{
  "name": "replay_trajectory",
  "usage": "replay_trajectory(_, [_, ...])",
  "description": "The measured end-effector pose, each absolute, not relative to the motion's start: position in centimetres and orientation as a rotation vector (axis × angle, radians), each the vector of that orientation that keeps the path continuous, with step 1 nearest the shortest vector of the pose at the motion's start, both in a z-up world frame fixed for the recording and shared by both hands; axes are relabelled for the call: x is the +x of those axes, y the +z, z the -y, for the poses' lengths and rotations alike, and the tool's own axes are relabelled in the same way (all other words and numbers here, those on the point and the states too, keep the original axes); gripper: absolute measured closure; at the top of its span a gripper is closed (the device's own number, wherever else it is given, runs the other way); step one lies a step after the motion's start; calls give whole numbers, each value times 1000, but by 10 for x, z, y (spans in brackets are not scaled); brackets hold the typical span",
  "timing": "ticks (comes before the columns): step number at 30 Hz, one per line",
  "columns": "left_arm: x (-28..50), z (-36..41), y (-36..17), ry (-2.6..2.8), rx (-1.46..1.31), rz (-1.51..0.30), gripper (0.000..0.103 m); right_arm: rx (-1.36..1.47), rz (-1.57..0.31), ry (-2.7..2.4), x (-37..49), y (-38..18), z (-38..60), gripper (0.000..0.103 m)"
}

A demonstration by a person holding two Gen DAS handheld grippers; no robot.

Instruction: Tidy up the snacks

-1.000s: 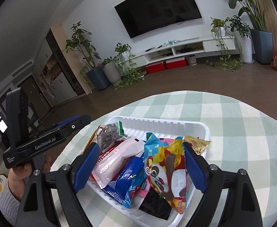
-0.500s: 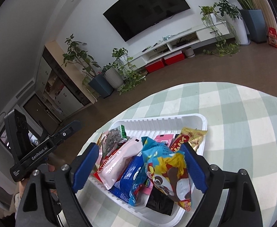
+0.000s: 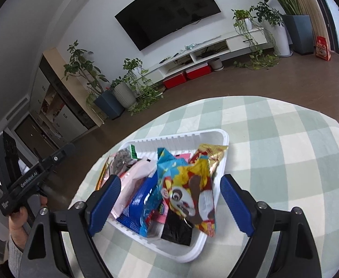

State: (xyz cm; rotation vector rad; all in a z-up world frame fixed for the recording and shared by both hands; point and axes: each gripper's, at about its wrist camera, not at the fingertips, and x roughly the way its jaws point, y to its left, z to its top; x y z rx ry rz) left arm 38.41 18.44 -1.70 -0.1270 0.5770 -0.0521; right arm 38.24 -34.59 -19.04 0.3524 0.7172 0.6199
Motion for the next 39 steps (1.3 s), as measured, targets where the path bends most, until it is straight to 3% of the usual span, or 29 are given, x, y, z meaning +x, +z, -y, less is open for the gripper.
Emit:
replay_trajectory(9, [353,-179,-17,-52,-124,-593,45,135,-709,616,350,-193,307,12])
replay_trajectory(22, [285,-146,-1,-47,-44,-588,45,6,-608,438,311,-169,325,11])
replay_trajectory(25, [263,-135,2,-39,-39,-584,34,-22,-579,419,291,-157,327,5])
replay_trajectory(27, [246,-127,5,-41,-39,-570,32,-42,-555,406,277,-149,327,0])
replay_trajectory(35, [176,-94,22,-31,-21,-525,16,-106,-464,347,207,-114,337,0])
replay_trajectory(39, [138,-78,35,-19,5,-485,16,-124,-421,325,176,-98,344,0])
